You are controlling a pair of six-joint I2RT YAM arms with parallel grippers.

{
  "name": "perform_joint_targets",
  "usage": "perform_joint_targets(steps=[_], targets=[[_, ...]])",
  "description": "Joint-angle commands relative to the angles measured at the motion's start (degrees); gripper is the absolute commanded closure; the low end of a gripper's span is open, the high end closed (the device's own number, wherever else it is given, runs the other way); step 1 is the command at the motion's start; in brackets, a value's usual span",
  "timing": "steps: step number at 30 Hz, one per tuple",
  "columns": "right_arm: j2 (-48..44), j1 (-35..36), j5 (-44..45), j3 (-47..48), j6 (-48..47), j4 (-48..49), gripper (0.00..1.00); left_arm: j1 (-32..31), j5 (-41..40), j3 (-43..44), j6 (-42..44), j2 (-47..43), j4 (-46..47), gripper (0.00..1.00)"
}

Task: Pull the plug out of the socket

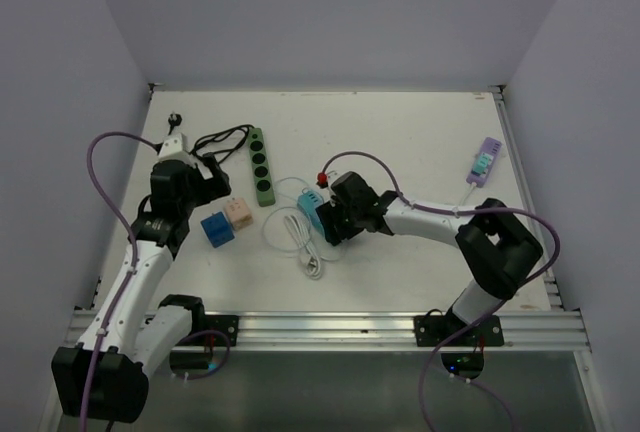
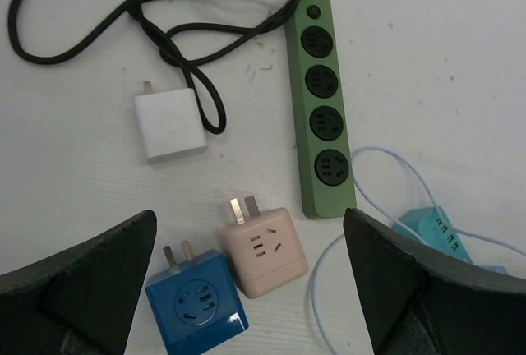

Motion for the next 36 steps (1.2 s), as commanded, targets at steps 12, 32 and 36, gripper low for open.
perform_joint_targets(steps=[12,32,36], targets=[[-7.92,1.22,-3.89,0.45,0.33,-2.99,0.19,-3.83,20.78,-5.47,-11.36,2.25,4.97,0.00],[-13.38,2.28,7.28,-2.80,2.00,3.34,0.20,-27.39,11.82,-8.55,-28.24,14.28,24.83,0.02],[-12.14,2.28,6.49,-2.72,2.44,5.10,0.23,-29.77,10.50,-7.32,-28.51,19.29,26.94,0.04]])
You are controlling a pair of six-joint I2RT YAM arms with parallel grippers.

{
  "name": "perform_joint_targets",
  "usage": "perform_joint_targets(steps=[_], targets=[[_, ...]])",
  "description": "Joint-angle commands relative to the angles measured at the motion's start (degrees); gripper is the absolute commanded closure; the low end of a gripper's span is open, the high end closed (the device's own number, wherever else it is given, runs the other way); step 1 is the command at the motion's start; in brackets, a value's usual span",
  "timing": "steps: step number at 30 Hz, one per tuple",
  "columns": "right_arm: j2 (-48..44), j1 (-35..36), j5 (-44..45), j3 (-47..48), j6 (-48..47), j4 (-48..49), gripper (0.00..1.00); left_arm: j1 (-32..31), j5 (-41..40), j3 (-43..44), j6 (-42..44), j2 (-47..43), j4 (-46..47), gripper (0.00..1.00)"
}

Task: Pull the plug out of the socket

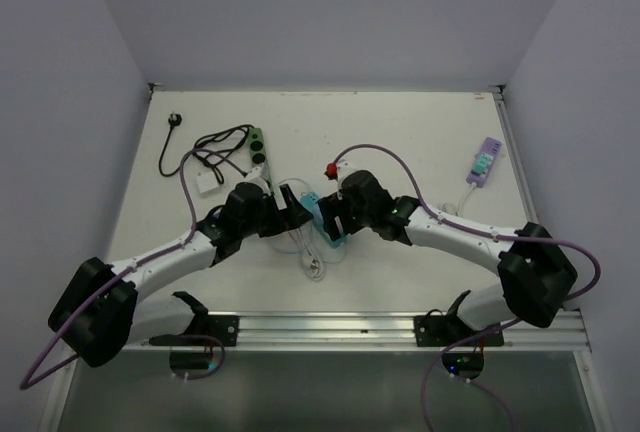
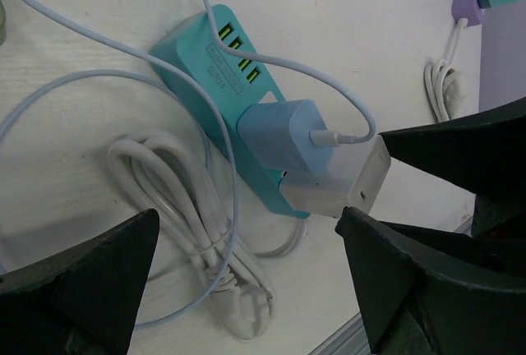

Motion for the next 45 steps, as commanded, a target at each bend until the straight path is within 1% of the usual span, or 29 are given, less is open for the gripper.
perform_joint_targets(steps=[1,2,10,16,23,25,26,27,30,31,33,34,45], targets=[[0.88,0.18,1.09,0.19,0.49,4.25,0.24,-1.48,-2.40,2.36,-1.25,3.86,7.27,0.05],[0.97,0.18,1.09,0.36,0.41,4.43,0.25,-1.57,-2.22,2.54,-1.25,4.66,7.80,0.08],[3.34,0.18,0.21,0.72,-0.12,5.30,0.30,-2.28,-1.61,3.77,-1.25,9.50,12.55,0.12],[4.14,0.18,0.12,0.01,0.40,6.19,0.36,-2.54,-1.52,5.18,-1.16,13.46,12.91,0.17],[4.05,0.18,-0.06,0.28,0.40,5.84,0.43,-2.89,-0.90,4.91,-1.25,16.54,13.96,0.25],[4.05,0.18,-0.32,0.45,0.49,5.83,0.49,-3.16,-0.82,4.48,-1.42,17.15,14.31,0.28],[3.96,0.18,-0.49,0.54,0.49,5.83,0.52,-3.33,-0.90,4.56,-1.43,17.41,14.40,0.32],[3.88,0.18,-0.76,0.63,0.58,5.66,0.61,-3.42,-1.08,4.47,-1.60,17.94,14.40,0.33],[3.61,0.18,-0.94,1.16,1.02,5.14,0.74,-3.86,-1.87,4.04,-1.78,19.08,14.40,0.40],[3.18,0.18,-1.02,1.42,1.02,4.87,0.83,-3.95,-2.22,3.51,-2.12,19.43,14.40,0.41],[2.47,0.18,-0.67,1.77,1.02,4.43,0.92,-4.21,-2.83,2.90,-2.48,20.31,14.57,0.45],[1.95,0.18,-0.32,2.12,0.93,4.25,1.00,-4.39,-3.19,2.37,-2.74,20.67,14.49,0.46],[-1.04,0.18,4.24,8.18,2.69,0.13,1.00,-6.85,-5.39,0.00,-5.11,25.76,14.40,0.48]])
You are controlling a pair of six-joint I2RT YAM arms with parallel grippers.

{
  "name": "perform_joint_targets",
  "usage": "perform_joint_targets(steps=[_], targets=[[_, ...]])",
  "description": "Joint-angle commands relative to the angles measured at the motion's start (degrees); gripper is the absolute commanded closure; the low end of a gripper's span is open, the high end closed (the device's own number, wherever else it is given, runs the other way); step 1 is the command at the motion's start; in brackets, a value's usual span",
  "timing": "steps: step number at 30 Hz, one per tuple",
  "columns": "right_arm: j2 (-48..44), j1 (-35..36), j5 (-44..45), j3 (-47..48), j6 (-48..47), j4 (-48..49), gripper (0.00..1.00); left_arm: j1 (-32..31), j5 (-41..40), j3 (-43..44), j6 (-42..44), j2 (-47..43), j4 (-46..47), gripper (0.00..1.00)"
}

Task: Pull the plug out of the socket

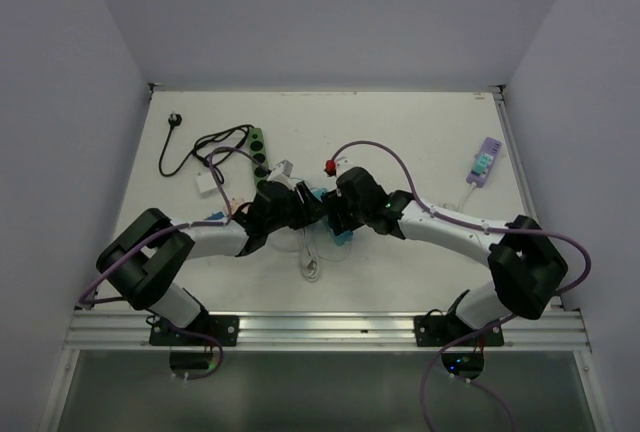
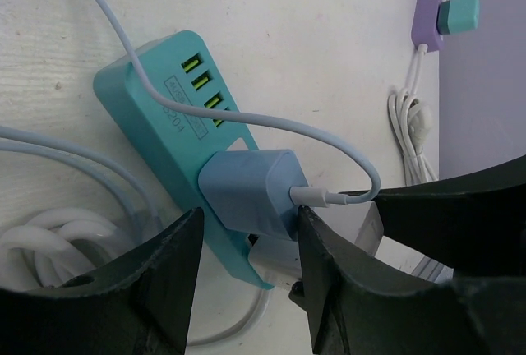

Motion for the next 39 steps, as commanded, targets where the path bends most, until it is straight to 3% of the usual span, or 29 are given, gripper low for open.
perform_joint_targets(steps=[1,12,16,21,28,37,39], targets=[[-5.00,0.24,1.36,6.37,2.16,2.55,1.00,-1.32,-3.44,-3.83,0.81,4.35,-7.59,0.48],[-9.05,-0.72,10.23,7.87,2.26,-0.70,1.00,-1.41,-3.44,-8.05,-0.86,4.00,-5.74,0.47],[-10.98,-8.60,12.09,4.63,4.62,-1.85,1.00,-1.41,-3.18,-8.05,-0.86,3.82,-5.39,0.46],[-10.02,-19.26,4.46,0.14,6.47,2.80,1.00,-1.49,-3.09,-8.23,-0.69,3.73,-5.39,0.45],[-0.10,-27.52,-8.37,3.91,7.52,8.26,1.00,-1.41,-2.65,-9.46,-0.86,1.72,-4.95,0.43],[19.24,-31.57,-14.36,17.44,15.79,2.38,1.00,-1.41,-3.44,-9.37,0.36,-3.82,-6.44,0.30],[21.44,-32.10,-15.15,19.72,17.27,1.50,0.81,-1.41,-3.44,-9.20,0.54,-5.14,-6.97,0.26]])
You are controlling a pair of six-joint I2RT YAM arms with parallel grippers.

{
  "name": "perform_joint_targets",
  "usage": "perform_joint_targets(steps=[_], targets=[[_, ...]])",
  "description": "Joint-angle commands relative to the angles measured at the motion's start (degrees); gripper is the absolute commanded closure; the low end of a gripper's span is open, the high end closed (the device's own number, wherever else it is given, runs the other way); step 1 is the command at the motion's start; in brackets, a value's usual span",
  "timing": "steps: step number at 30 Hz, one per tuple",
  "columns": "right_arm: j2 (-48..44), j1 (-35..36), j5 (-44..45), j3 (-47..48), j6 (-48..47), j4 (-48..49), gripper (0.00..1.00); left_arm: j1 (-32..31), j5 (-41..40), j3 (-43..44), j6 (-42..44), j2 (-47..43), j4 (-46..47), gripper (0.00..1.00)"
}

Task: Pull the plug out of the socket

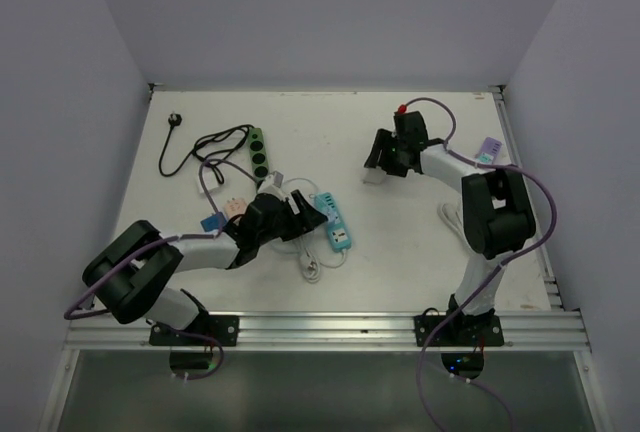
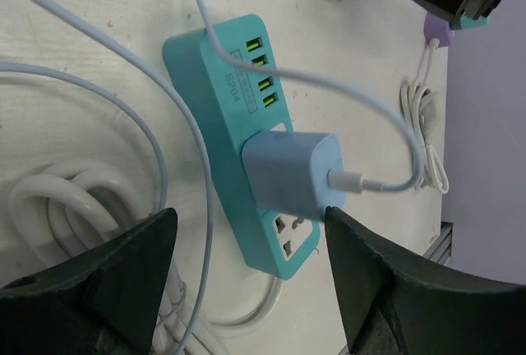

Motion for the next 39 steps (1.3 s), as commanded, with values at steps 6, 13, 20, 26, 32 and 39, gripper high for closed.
perform_joint_targets(steps=[6,13,20,26,32,39], targets=[[4.74,-1.92,-2.89,9.61,3.47,-2.69,0.33,-0.60,-3.36,-0.36,4.81,-3.17,-12.01,0.16],[-1.48,-1.92,-2.19,9.01,-1.80,-4.01,0.07,-0.60,-1.87,1.31,5.42,-4.31,-12.80,0.10],[-13.43,-1.83,0.53,1.21,-5.41,-3.93,0.03,-1.12,-3.89,4.12,7.53,-9.23,-19.37,0.00],[-25.65,-1.83,-0.87,-10.56,-4.54,-0.41,0.04,-4.55,-11.79,10.35,7.71,-12.22,-29.14,0.01],[-35.94,-1.48,-6.23,-26.13,1.00,9.16,0.07,-10.87,-22.78,20.98,7.01,-6.52,-41.00,0.04],[-39.12,-1.13,-9.92,-36.34,4.69,17.78,0.09,-14.48,-31.74,35.91,4.90,8.49,-51.28,0.09]])
